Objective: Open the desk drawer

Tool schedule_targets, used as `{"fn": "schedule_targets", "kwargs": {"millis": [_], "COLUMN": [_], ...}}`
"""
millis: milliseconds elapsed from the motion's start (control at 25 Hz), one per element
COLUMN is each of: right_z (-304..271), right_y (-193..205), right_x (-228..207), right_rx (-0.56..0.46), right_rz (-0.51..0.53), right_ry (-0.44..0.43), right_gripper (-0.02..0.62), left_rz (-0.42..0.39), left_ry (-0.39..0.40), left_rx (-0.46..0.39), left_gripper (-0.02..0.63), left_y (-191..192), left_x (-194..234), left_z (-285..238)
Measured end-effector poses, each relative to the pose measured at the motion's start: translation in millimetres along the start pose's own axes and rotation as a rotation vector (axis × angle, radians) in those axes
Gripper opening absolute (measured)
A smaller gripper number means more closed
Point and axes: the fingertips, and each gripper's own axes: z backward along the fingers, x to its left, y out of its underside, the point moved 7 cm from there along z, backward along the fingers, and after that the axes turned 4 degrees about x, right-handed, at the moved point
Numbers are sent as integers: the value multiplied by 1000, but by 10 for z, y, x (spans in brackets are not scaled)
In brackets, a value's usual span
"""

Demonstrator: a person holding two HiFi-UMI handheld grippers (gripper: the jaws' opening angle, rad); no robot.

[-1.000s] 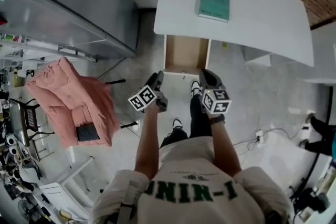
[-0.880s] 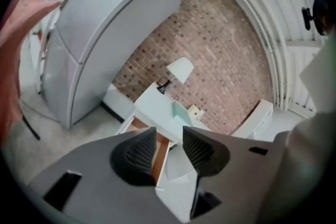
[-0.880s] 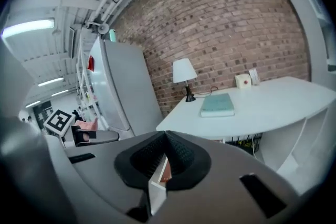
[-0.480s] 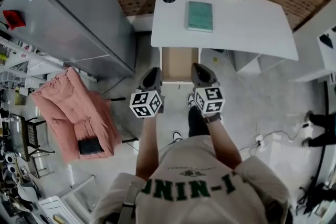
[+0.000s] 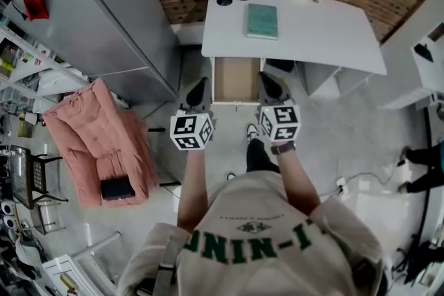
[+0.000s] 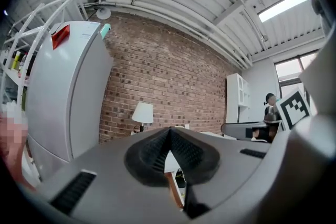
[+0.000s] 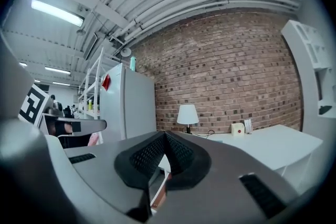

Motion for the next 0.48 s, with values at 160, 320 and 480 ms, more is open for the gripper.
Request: {"fn": "schedule_targets", "kwargs": {"millis": [160,320,480], "right_z": [148,347,542], "right_y": [3,20,69], "right_x": [56,137,255], "right_rx": [-1,-18,-25], "right_rz": [8,5,-2], "right_ry": [16,32,35], "right_gripper": [2,2,2], "left_rz": [-16,-34,-43], "left_ry": [-7,-6,-11], "left_rx": [-15,-31,-36], "left_gripper": [2,2,2], "left_y": [-36,-29,7], "left_x": [-22,-83,-119], "left_z": [158,341,522]}}
